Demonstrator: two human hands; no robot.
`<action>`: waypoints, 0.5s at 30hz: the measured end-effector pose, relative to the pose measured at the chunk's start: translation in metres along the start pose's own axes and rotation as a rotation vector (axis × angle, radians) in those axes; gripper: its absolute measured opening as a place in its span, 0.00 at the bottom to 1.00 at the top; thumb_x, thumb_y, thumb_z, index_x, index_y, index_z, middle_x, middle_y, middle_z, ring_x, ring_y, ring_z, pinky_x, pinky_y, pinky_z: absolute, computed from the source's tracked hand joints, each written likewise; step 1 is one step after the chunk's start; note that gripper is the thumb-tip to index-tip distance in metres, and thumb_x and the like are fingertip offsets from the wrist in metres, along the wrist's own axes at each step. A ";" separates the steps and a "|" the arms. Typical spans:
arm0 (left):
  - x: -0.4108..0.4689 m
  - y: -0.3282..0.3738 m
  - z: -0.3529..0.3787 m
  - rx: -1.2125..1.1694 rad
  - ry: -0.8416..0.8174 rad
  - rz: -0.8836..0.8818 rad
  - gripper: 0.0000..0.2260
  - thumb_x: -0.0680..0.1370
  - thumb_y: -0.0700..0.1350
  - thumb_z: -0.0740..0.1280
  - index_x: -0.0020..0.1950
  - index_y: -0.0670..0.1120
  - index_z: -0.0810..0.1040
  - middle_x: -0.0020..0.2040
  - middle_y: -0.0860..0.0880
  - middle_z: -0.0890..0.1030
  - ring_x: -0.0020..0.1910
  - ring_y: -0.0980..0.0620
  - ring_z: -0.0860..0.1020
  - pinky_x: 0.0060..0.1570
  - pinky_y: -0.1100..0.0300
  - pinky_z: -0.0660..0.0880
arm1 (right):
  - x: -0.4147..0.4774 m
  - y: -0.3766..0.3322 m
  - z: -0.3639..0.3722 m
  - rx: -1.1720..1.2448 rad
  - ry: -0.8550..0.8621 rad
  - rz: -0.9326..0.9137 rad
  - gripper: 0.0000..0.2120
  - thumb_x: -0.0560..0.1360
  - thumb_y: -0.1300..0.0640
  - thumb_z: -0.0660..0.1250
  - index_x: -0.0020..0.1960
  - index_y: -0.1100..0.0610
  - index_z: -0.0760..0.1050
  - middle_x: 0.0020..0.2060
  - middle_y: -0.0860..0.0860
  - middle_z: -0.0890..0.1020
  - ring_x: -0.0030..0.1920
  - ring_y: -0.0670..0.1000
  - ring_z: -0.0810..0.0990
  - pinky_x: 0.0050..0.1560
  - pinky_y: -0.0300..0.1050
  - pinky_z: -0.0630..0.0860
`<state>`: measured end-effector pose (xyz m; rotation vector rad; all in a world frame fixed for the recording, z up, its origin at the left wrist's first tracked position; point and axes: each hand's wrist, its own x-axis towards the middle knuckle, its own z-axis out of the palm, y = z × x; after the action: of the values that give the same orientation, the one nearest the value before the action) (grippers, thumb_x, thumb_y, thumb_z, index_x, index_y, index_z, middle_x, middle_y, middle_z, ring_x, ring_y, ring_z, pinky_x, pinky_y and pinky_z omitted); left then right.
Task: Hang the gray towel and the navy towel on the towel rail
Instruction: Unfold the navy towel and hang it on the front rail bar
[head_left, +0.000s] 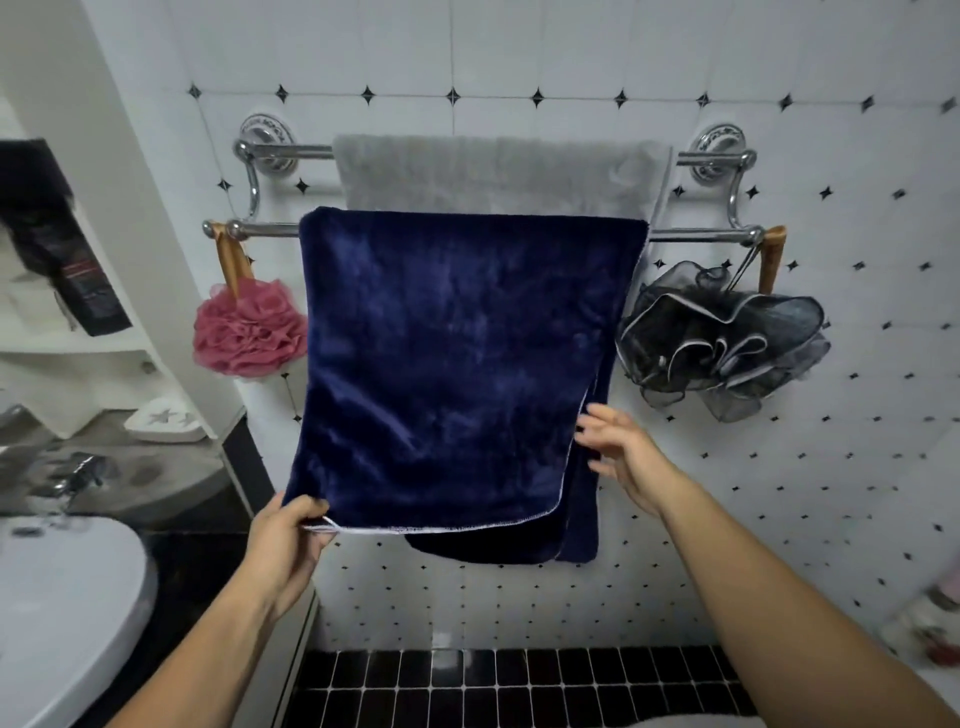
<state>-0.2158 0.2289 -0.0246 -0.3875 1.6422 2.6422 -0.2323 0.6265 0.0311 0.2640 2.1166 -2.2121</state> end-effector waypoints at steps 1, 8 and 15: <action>-0.001 0.001 0.003 -0.013 -0.016 -0.008 0.19 0.68 0.27 0.59 0.54 0.41 0.78 0.53 0.39 0.81 0.48 0.42 0.79 0.49 0.50 0.75 | 0.005 -0.014 0.007 -0.005 -0.009 -0.036 0.29 0.64 0.50 0.73 0.64 0.48 0.72 0.58 0.43 0.82 0.61 0.47 0.78 0.60 0.53 0.70; -0.009 0.007 -0.007 0.208 -0.216 -0.124 0.24 0.67 0.25 0.62 0.59 0.41 0.78 0.53 0.40 0.85 0.50 0.39 0.83 0.49 0.44 0.79 | 0.033 -0.086 0.037 0.233 0.123 -0.246 0.22 0.68 0.56 0.77 0.61 0.53 0.79 0.54 0.53 0.85 0.53 0.53 0.84 0.50 0.48 0.82; 0.036 0.105 0.058 0.325 -0.262 0.090 0.19 0.66 0.47 0.75 0.56 0.46 0.80 0.53 0.44 0.84 0.50 0.43 0.82 0.53 0.48 0.75 | 0.024 -0.144 0.029 0.389 0.127 -0.258 0.23 0.73 0.47 0.71 0.63 0.58 0.77 0.56 0.57 0.84 0.56 0.57 0.83 0.51 0.53 0.81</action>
<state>-0.2767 0.2279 0.0848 0.0387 1.9843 2.2948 -0.2821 0.6062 0.1694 0.1617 1.8475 -2.8247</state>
